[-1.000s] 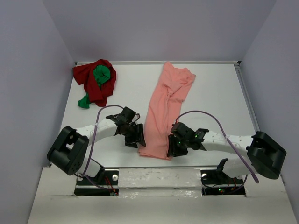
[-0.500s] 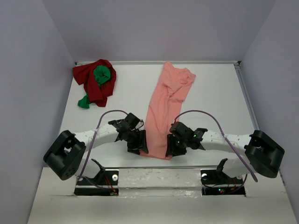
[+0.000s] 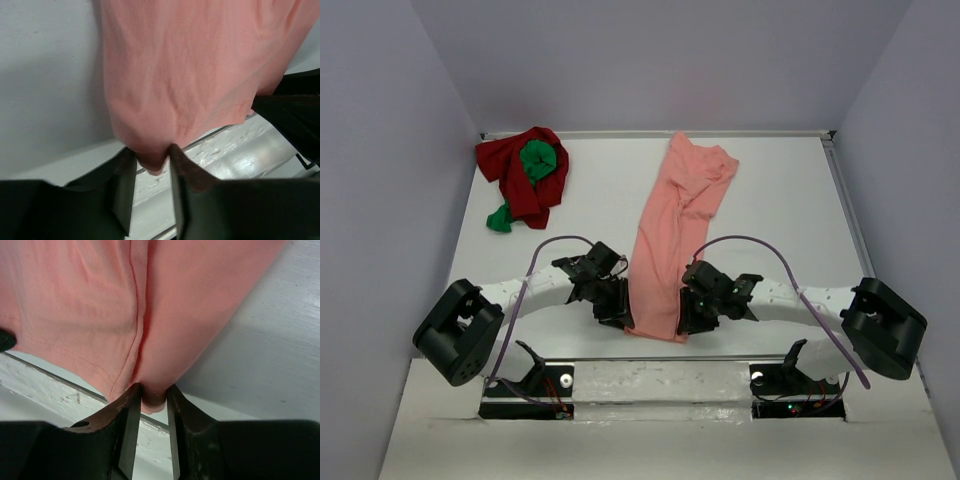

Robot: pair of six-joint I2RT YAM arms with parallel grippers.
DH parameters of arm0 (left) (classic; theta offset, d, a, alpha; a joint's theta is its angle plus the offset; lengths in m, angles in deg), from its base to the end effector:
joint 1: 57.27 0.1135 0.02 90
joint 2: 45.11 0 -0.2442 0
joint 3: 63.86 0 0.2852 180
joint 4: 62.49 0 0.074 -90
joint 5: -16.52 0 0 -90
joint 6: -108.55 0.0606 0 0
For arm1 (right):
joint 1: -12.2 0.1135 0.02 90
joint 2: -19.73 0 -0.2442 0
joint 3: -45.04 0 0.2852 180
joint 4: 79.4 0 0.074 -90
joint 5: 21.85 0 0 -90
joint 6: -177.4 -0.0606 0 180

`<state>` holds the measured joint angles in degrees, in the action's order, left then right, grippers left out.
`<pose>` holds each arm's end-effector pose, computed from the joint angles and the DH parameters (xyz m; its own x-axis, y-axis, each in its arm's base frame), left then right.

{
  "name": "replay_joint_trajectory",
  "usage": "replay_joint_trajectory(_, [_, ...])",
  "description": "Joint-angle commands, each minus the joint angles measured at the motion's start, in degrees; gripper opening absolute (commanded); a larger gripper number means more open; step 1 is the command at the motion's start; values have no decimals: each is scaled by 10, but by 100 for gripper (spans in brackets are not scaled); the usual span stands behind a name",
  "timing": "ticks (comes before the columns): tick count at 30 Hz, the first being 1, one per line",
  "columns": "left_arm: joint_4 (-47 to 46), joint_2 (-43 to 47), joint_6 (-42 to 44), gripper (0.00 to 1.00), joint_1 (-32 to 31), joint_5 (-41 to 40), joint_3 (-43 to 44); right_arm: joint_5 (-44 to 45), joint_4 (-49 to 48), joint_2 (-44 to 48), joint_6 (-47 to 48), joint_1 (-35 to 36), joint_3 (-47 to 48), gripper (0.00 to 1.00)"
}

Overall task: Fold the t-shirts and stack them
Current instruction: Fold the tshirt

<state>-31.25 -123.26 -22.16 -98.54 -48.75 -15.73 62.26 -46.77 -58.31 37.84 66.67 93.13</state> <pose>0.1929 -0.2030 0.0967 -0.9889 0.0797 -0.1252 0.1389 0.7941 -0.5917 0.1567 0.2301 0.0908 -0.9716 -0.0579 -0.2294 -0.1503 0.8998 0.4096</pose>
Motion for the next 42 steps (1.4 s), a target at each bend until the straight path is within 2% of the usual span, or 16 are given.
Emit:
replay_joint_trajectory(1, [5,8,1,27,-2,1,-9,18,-7,1,-14,5,15,28])
replay_joint_trajectory(2, [7,7,1,7,-2,1,-10,19,-4,4,-15,5,16,25])
replay_joint_trajectory(3, [8,5,1,0,-2,0,-10,27,-2,5,-18,5,15,21])
replay_joint_trajectory(4, [10,5,1,0,-2,-1,-9,28,-1,6,-18,5,16,10])
replay_joint_trajectory(6, [15,7,0,0,-2,-6,-8,40,18,3,-27,5,19,0])
replay_joint_trajectory(10, [39,30,3,0,-2,-32,15,108,62,-5,-52,22,33,0])
replay_joint_trajectory(15, [65,50,3,0,-4,-35,33,236,171,11,-161,75,64,0])
replay_joint_trajectory(19, [70,73,-7,0,-13,-28,31,302,250,36,-261,132,95,0])
replay_joint_trajectory(23, [68,96,-25,0,-36,-25,25,330,318,13,-315,169,132,0])
replay_joint_trajectory(33, [73,150,-55,0,-79,-28,4,368,394,1,-403,253,192,0])
replay_joint_trajectory(38, [112,146,-32,0,-79,-66,60,395,464,-2,-448,263,221,0])
replay_joint_trajectory(42, [136,101,-10,0,-77,-101,117,447,506,-2,-469,263,238,0])
